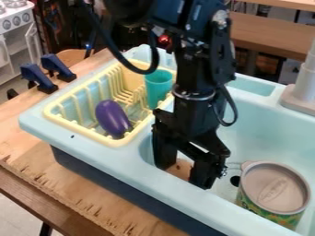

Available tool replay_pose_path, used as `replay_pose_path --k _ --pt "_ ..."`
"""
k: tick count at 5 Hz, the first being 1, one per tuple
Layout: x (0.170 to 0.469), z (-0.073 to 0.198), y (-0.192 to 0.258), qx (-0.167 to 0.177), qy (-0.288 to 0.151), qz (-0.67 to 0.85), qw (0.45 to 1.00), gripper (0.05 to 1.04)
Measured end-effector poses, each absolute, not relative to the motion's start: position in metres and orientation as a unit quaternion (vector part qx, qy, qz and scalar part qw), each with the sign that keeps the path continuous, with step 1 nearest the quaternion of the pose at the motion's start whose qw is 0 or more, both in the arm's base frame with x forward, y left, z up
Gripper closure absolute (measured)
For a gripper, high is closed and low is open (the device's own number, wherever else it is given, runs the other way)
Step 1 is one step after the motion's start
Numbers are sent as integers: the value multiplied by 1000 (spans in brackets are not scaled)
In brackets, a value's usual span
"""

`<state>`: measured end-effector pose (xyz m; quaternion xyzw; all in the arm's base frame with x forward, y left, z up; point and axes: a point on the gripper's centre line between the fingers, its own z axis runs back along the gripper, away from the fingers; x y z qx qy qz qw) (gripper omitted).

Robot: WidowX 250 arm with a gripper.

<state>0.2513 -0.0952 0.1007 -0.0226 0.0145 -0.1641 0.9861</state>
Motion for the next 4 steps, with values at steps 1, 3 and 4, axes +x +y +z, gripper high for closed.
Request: replay_pose_path --k 1,3,4 --pt "259 93 -88 -29 21 -142 989 81" --pt "265 74 -89 -33 51 -135 989 348" --pt "264 76 -91 -36 48 -144 988 427"
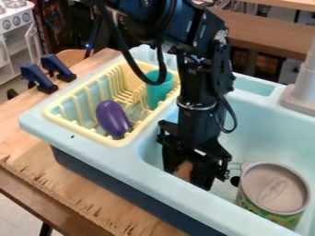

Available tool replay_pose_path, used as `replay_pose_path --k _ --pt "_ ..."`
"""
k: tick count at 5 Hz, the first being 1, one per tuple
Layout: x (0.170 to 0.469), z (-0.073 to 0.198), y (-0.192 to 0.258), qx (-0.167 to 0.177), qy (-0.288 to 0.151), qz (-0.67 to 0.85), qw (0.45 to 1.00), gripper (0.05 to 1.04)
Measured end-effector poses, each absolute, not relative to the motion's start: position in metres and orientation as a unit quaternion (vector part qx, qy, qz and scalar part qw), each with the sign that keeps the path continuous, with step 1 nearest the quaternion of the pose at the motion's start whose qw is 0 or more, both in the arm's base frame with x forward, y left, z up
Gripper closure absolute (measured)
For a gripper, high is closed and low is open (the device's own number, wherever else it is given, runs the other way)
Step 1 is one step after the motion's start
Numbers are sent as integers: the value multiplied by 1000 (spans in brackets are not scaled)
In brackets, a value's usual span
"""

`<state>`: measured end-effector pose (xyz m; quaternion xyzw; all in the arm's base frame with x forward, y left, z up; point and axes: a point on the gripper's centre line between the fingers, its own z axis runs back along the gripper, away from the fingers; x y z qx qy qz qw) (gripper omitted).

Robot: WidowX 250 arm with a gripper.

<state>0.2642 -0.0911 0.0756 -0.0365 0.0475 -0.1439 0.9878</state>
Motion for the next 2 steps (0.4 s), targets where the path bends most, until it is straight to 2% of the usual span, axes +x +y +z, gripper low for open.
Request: replay_pose_path --k 1,2 --pt "265 86 -101 -27 50 -162 985 440" --pt "277 112 -120 -12 20 -193 981 504"
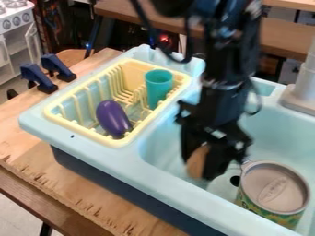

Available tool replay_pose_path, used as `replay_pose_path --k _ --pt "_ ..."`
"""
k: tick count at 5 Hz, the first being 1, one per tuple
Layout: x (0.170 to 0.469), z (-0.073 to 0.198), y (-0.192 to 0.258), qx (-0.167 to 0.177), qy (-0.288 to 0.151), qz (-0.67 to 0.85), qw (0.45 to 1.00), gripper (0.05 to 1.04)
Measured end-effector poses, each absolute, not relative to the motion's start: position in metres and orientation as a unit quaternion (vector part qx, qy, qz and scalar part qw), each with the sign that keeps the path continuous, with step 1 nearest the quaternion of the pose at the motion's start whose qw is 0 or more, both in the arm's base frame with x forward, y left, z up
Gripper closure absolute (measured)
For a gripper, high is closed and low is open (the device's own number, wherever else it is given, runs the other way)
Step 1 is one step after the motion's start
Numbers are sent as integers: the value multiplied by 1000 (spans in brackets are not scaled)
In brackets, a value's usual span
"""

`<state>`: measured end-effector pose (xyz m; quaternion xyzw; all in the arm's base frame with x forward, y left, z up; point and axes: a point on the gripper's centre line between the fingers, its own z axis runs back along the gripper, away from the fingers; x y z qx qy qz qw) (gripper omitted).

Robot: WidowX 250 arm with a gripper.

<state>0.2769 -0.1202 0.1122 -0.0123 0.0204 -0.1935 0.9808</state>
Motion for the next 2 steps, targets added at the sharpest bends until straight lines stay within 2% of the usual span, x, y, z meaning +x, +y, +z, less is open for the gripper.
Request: replay_pose_path --k 1,2 --pt "291 149 -147 -2 -28 -226 974 560" --pt "298 153 -159 -8 -34 -230 973 583"
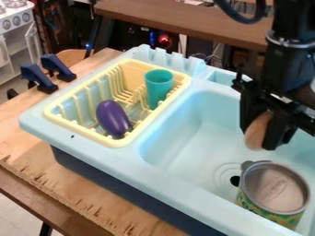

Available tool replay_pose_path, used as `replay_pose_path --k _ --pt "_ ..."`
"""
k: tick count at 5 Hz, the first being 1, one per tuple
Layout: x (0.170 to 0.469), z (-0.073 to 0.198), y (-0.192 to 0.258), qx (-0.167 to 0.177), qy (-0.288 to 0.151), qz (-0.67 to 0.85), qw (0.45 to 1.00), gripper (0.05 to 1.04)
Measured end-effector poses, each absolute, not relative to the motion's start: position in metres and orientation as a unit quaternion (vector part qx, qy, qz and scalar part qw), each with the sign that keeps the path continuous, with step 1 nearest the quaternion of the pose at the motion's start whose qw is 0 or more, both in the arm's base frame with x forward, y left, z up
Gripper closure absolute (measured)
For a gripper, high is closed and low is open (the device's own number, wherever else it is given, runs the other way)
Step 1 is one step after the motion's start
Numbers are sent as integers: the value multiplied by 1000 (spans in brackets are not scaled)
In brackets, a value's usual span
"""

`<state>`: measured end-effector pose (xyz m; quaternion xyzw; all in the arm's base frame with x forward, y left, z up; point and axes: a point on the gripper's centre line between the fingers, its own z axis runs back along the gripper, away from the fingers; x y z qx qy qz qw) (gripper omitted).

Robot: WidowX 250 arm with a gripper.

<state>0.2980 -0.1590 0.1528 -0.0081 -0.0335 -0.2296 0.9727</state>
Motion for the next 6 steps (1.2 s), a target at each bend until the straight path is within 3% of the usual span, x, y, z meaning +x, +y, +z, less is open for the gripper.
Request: replay_pose_path --k 3,6 --pt "311 126 -116 -4 11 -134 991 583" --pt "335 95 -145 5 37 -180 983 583"
